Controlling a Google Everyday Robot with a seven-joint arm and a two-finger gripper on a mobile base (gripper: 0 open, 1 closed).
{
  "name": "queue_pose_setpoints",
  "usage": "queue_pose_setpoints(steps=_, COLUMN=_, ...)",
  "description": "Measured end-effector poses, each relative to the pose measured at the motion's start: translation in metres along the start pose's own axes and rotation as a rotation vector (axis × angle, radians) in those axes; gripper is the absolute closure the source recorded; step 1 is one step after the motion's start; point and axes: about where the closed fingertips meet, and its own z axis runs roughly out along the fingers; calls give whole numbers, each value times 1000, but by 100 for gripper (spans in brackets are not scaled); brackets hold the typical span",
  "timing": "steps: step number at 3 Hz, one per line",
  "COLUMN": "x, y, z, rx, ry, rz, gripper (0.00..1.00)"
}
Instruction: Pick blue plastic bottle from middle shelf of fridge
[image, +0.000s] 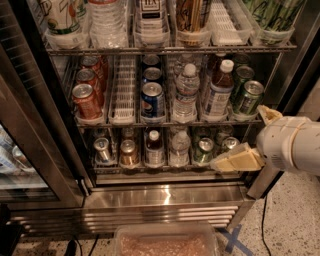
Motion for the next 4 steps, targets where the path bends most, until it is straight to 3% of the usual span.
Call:
queue_pose_setpoints(steps=2, x=-24, y=-34, z=14, rx=227, ry=-197, rz=123, gripper=0)
queue_pose_setpoints(steps=3, x=-26, y=-54, z=18, rx=323, ry=-258, rz=189, gripper=0)
queue_pose_setpoints(steps=4, x=-20, y=-60, z=22, rx=368, ry=-293, rz=241, gripper=0)
